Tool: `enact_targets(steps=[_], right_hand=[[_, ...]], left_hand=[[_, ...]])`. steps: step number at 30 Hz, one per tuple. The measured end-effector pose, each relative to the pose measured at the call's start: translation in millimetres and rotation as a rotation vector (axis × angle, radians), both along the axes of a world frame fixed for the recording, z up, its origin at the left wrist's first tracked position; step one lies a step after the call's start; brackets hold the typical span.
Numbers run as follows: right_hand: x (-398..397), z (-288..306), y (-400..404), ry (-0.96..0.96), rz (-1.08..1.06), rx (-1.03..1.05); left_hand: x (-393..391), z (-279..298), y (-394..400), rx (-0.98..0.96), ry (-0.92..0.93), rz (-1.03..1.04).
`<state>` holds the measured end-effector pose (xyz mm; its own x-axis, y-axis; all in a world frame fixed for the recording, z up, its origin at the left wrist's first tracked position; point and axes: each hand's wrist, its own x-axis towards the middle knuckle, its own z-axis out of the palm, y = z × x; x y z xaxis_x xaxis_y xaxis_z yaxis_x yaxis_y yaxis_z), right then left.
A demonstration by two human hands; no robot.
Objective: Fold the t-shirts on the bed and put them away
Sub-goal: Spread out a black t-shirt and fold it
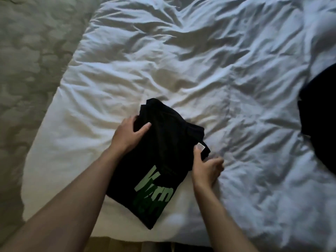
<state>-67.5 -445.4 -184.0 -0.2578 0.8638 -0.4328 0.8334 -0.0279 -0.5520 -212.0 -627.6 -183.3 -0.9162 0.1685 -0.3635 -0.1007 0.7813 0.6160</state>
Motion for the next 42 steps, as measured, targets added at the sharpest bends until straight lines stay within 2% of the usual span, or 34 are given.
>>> enact_targets(steps=[1,3,5,8,11,14,17,22,25,28,33,35,38,40,42], right_hand=[[5,-4,-8,-0.003,-0.044,-0.118],[3,-12,-17,0.132,-0.055,-0.232],[-8,-17,-20,0.267,0.005,-0.263],[-25,-15,-10,0.375,0.028,-0.284],[-32,-19,4,0.413,-0.032,-0.369],[-34,-20,6,0.408,-0.026,-0.359],[-33,-18,11,0.496,0.1,-0.347],[-65,-28,54,0.366,0.358,-0.235],[-69,-28,65,0.432,0.371,-0.226],[-59,-24,67,0.497,0.374,-0.219],[-48,-9,81,0.49,0.543,-0.422],[-48,-10,93,0.456,0.588,-0.43],[-51,-14,101,0.439,0.596,-0.394],[-49,-14,98,0.463,0.571,-0.351],[-41,-15,91,0.463,0.512,-0.308]], left_hand=[[-3,-2,8,-0.006,-0.039,-0.053],[-6,-5,19,0.048,-0.093,-0.045],[-10,-7,22,0.119,-0.117,0.007],[-16,-12,16,0.149,-0.06,-0.009],[-17,-10,9,0.246,-0.047,0.069],[-23,-13,6,0.247,-0.076,0.132],[-36,-15,12,0.272,-0.067,0.145],[-61,-11,29,0.197,-0.003,-0.093],[-72,-12,35,0.151,-0.02,-0.098],[-74,-12,34,0.187,0.019,-0.094],[-77,-15,31,0.198,0.01,-0.16],[-77,-16,30,0.121,0.089,-0.251],[-71,-13,37,-0.027,0.46,-0.476],[-66,-10,51,-0.032,0.476,-0.645],[-64,-10,64,-0.068,0.374,-0.751]])
